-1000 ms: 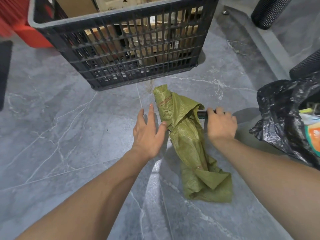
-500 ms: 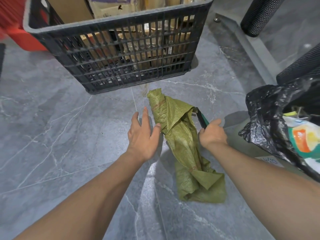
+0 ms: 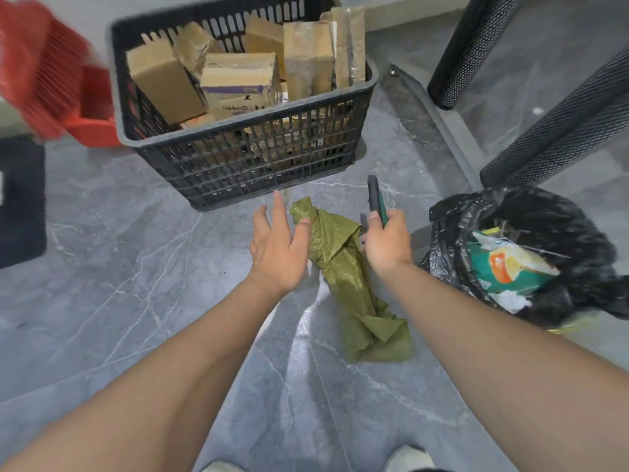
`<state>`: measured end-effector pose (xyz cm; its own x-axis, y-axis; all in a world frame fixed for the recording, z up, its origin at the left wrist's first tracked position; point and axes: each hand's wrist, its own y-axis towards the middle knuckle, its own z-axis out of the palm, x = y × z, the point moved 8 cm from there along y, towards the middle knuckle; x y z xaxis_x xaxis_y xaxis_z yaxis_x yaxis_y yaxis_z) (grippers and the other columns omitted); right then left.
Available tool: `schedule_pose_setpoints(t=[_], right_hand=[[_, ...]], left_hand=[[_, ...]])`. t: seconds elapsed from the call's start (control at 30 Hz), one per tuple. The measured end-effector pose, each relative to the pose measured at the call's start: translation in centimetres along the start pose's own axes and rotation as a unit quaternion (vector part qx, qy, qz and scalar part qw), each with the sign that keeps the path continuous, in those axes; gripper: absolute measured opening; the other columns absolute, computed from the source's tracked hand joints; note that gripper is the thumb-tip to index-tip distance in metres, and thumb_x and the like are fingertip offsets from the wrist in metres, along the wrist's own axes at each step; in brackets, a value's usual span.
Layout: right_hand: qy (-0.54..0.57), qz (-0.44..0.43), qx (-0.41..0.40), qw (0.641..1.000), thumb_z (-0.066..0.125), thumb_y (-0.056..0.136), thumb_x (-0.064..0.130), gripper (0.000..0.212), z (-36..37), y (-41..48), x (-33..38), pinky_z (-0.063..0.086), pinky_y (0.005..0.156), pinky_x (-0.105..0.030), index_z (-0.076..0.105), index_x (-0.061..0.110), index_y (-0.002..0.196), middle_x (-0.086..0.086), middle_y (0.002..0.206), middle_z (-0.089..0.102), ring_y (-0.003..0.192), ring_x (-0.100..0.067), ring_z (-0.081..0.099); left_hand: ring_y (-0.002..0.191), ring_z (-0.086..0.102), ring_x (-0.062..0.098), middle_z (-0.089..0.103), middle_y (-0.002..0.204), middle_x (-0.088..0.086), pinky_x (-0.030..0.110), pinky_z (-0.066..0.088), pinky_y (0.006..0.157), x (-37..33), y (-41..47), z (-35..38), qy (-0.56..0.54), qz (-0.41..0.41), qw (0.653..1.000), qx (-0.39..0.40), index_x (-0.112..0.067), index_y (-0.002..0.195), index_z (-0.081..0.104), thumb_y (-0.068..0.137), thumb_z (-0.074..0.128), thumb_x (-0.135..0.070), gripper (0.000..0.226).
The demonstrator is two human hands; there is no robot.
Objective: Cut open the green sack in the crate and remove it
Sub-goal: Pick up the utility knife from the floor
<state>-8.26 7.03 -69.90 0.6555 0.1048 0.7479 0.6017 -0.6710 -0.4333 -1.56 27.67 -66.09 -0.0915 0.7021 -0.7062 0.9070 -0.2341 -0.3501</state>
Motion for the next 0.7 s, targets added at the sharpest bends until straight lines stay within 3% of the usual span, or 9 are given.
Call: schedule_pose_setpoints(t=[0.2, 0.37, 0.57, 0.7], right_hand=[[0.090, 0.014, 0.062, 0.994, 0.043, 0.107, 0.022, 0.022, -3.9, -9.1, 8.5, 0.047, 0.066, -0.038, 0.039, 0.018, 0.128, -0.003, 0.082, 0.061, 0.064, -0.017, 0.057], [0.108, 0.030, 0.118, 0.987, 0.044, 0.101, 0.008, 0.044, -8.7, -16.6, 17.2, 0.044, 0.071, -0.041, 0.032, 0.025, 0.139, -0.006, 0.081, 0.058, 0.072, -0.021, 0.055], [0.107, -0.022, 0.113, 0.988, 0.051, 0.097, 0.013, 0.022, -17.0, -24.2, 29.7, 0.048, 0.059, -0.031, 0.044, 0.023, 0.114, -0.009, 0.085, 0.057, 0.066, -0.017, 0.056], [0.114, -0.075, 0.067, 0.988, 0.063, 0.090, 0.015, 0.028, -22.0, -27.9, 37.4, 0.051, 0.053, -0.034, 0.047, 0.035, 0.102, -0.006, 0.091, 0.064, 0.057, -0.017, 0.058]], left_hand=[[0.157, 0.011, 0.029, 0.003, 0.170, 0.007, 0.055, 0.014, 0.126, -8.1, -5.6, -7.8, -0.036, -0.004, 0.999, 0.013, -0.031, 0.165, 0.000, 0.096, 0.029, -0.060, 0.080], [0.154, 0.019, 0.031, 0.007, 0.169, 0.005, 0.055, 0.018, 0.124, -15.8, -10.9, -15.6, -0.042, -0.010, 0.999, 0.013, -0.030, 0.165, 0.001, 0.093, 0.027, -0.062, 0.083], [0.153, 0.021, 0.029, 0.011, 0.167, 0.007, 0.053, 0.020, 0.124, -26.8, -16.2, -25.5, -0.032, 0.016, 0.999, -0.006, -0.027, 0.166, 0.006, 0.094, 0.028, -0.061, 0.082], [0.151, 0.027, 0.028, 0.016, 0.165, 0.004, 0.055, 0.021, 0.123, -34.1, -18.9, -31.2, -0.018, 0.052, 0.998, -0.016, -0.030, 0.165, 0.007, 0.096, 0.030, -0.059, 0.078]])
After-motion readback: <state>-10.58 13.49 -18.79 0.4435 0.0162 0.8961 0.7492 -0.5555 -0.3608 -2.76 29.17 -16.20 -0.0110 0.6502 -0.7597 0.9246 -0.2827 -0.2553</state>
